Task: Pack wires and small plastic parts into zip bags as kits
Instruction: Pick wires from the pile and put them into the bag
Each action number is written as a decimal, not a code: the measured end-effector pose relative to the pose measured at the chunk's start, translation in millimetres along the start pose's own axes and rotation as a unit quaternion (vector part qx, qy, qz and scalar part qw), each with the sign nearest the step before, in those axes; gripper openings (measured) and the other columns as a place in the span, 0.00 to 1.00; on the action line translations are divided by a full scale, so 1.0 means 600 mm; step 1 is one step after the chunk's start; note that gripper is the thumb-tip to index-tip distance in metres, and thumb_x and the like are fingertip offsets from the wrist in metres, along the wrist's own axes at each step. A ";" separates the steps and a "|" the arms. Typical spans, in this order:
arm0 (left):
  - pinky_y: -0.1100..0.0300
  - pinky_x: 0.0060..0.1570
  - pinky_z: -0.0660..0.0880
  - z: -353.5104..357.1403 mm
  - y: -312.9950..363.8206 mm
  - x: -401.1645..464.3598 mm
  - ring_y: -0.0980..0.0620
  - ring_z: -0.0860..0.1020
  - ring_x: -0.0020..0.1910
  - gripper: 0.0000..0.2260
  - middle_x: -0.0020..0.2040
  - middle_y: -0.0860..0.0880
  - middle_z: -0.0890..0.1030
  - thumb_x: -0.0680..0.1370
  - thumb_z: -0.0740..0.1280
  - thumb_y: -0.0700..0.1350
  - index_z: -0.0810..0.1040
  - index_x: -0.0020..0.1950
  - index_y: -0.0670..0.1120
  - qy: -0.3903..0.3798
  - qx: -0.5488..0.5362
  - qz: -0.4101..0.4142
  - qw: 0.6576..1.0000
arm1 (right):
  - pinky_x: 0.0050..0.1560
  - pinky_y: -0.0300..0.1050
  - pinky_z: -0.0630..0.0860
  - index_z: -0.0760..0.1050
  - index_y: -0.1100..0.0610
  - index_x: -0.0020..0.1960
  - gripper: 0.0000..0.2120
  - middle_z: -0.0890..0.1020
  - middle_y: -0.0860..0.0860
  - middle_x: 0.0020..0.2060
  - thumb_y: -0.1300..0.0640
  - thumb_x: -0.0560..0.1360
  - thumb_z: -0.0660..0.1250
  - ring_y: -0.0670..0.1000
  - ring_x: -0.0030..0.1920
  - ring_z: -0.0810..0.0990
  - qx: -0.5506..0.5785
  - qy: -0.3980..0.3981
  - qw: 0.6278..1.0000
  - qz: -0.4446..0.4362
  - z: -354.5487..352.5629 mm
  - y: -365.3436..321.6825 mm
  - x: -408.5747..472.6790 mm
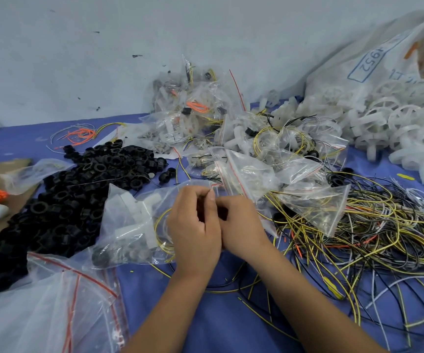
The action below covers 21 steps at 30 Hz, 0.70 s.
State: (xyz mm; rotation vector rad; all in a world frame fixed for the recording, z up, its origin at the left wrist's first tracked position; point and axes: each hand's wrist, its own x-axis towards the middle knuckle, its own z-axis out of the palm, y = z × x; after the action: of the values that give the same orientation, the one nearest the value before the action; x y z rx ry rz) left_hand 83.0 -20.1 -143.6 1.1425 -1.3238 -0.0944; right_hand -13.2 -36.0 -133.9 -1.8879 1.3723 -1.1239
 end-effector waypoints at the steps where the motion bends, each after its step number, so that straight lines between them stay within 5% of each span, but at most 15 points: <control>1: 0.72 0.43 0.68 0.000 0.000 0.000 0.59 0.74 0.41 0.04 0.41 0.55 0.78 0.80 0.66 0.40 0.77 0.46 0.46 0.001 -0.002 0.001 1.000 | 0.27 0.38 0.71 0.75 0.46 0.30 0.18 0.77 0.45 0.23 0.58 0.78 0.65 0.40 0.25 0.74 0.032 -0.012 0.999 0.013 -0.001 -0.002 0.000; 6: 0.70 0.43 0.68 0.000 -0.002 0.000 0.60 0.75 0.42 0.04 0.41 0.54 0.77 0.80 0.66 0.40 0.77 0.46 0.45 -0.006 -0.015 0.002 1.000 | 0.24 0.42 0.72 0.79 0.51 0.34 0.19 0.78 0.50 0.26 0.61 0.81 0.61 0.50 0.25 0.76 0.195 -0.102 0.973 0.067 -0.004 -0.008 -0.004; 9: 0.70 0.43 0.69 0.001 -0.004 0.000 0.59 0.75 0.42 0.04 0.41 0.54 0.78 0.80 0.66 0.41 0.77 0.46 0.46 -0.014 -0.013 -0.006 1.000 | 0.24 0.41 0.71 0.77 0.50 0.32 0.19 0.77 0.49 0.25 0.64 0.79 0.61 0.48 0.25 0.75 0.140 -0.101 0.984 0.042 -0.003 -0.006 -0.004; 12: 0.66 0.43 0.71 0.001 -0.005 0.000 0.59 0.76 0.42 0.04 0.41 0.55 0.78 0.81 0.66 0.42 0.77 0.46 0.47 -0.022 -0.015 -0.008 1.000 | 0.29 0.31 0.67 0.72 0.42 0.30 0.21 0.76 0.41 0.23 0.65 0.74 0.64 0.39 0.26 0.74 0.003 -0.009 0.999 -0.040 -0.005 -0.001 0.002; 16: 0.60 0.42 0.73 0.004 -0.005 -0.002 0.55 0.77 0.41 0.04 0.41 0.54 0.79 0.80 0.66 0.42 0.78 0.46 0.46 -0.043 -0.023 -0.011 0.999 | 0.26 0.35 0.58 0.62 0.45 0.26 0.23 0.66 0.44 0.19 0.66 0.70 0.65 0.42 0.22 0.66 -0.112 -0.036 0.990 -0.077 -0.001 0.004 0.005; 19: 0.62 0.42 0.72 0.004 -0.003 -0.001 0.55 0.77 0.40 0.04 0.40 0.54 0.79 0.80 0.66 0.42 0.77 0.45 0.46 -0.053 -0.018 -0.012 0.998 | 0.26 0.33 0.65 0.69 0.48 0.28 0.18 0.73 0.45 0.21 0.67 0.70 0.63 0.40 0.25 0.73 -0.073 -0.047 0.995 -0.047 -0.008 0.006 0.002; 21: 0.61 0.42 0.72 0.004 -0.001 -0.002 0.55 0.77 0.40 0.04 0.40 0.54 0.79 0.79 0.66 0.43 0.78 0.45 0.46 -0.063 -0.018 -0.014 0.998 | 0.30 0.41 0.73 0.78 0.55 0.34 0.11 0.82 0.52 0.28 0.67 0.71 0.64 0.45 0.30 0.79 -0.065 -0.041 0.996 -0.035 -0.018 0.000 -0.001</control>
State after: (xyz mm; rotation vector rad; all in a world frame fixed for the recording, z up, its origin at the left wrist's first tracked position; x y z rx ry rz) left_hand 81.3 -21.3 -145.2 1.1401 -1.4121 -0.2120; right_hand -22.7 -35.1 -128.4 -2.0648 1.3716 -0.9988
